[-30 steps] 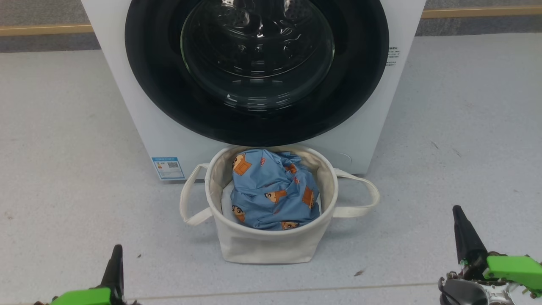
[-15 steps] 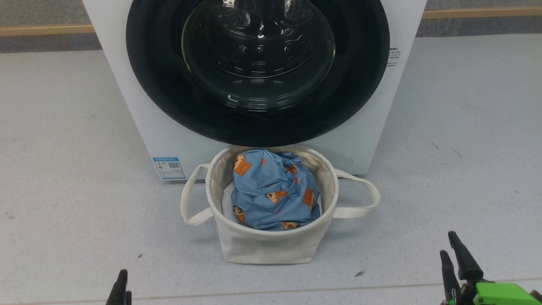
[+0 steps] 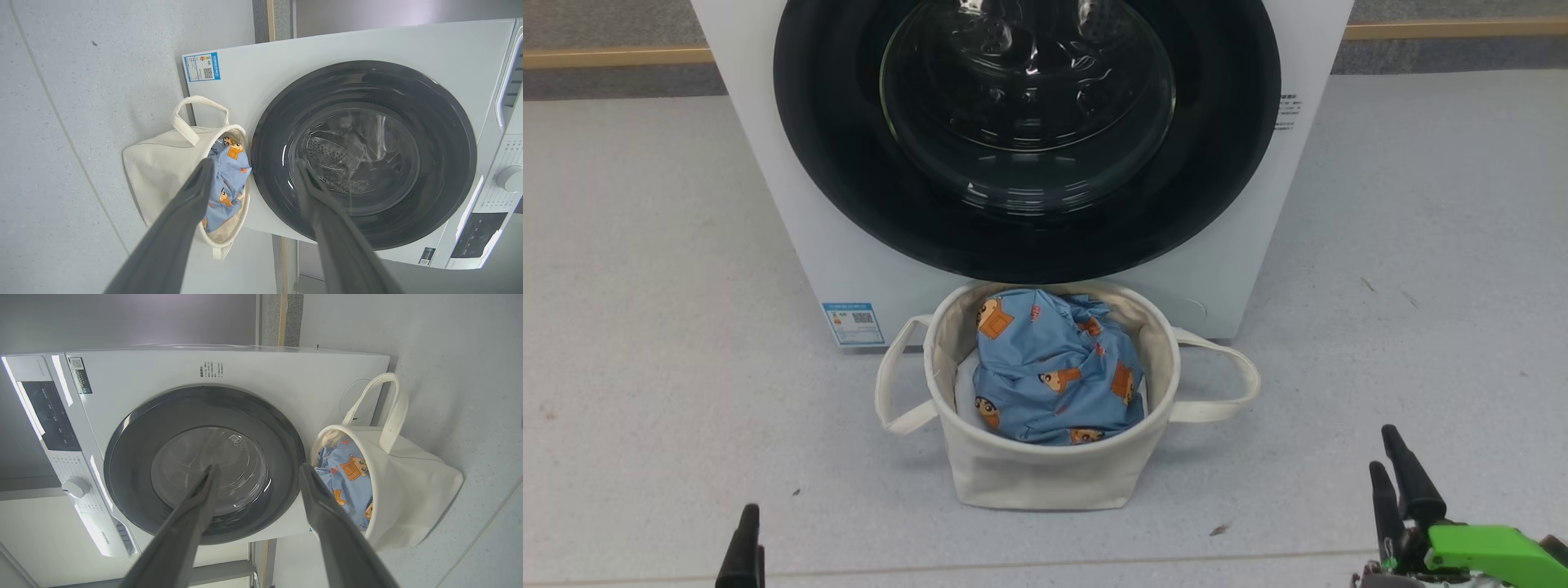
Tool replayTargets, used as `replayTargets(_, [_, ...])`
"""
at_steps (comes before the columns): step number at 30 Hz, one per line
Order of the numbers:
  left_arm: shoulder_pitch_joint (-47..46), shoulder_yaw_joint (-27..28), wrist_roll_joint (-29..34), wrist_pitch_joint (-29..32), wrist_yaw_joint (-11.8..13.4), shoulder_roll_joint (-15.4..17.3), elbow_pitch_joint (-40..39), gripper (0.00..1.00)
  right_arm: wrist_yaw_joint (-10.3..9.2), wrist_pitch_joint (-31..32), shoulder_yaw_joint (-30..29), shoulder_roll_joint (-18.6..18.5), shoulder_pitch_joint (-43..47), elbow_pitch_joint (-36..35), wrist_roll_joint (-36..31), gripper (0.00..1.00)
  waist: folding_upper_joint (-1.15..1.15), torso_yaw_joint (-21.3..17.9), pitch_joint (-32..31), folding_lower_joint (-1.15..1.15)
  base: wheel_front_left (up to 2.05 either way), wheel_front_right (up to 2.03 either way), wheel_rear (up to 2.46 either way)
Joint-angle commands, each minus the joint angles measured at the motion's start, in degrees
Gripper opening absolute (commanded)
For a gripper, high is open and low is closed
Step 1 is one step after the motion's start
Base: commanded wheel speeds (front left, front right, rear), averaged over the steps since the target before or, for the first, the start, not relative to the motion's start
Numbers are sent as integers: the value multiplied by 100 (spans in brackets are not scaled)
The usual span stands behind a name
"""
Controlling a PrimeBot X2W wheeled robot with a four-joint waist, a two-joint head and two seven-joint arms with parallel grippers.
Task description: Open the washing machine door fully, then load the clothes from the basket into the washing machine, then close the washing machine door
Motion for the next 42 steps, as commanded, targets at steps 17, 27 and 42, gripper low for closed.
replayTargets(17, [-417,-238,1170,-332,184,568,-505,100,1,-349,232,-29,-566,-402,-1603,100,0,65,-27,0,0,0,0])
replayTargets(27, [-543,-496,1928,-510,289,863,-612,100,1,-516,370,-36,-706,-514,-2559,100,0,99,-56,0,0,0,0])
replayTargets(42, [-773,-957,3227,-775,484,1358,-781,100,2,-768,543,-46,-902,-606,-4184,100,0,155,-88,0,0,0,0])
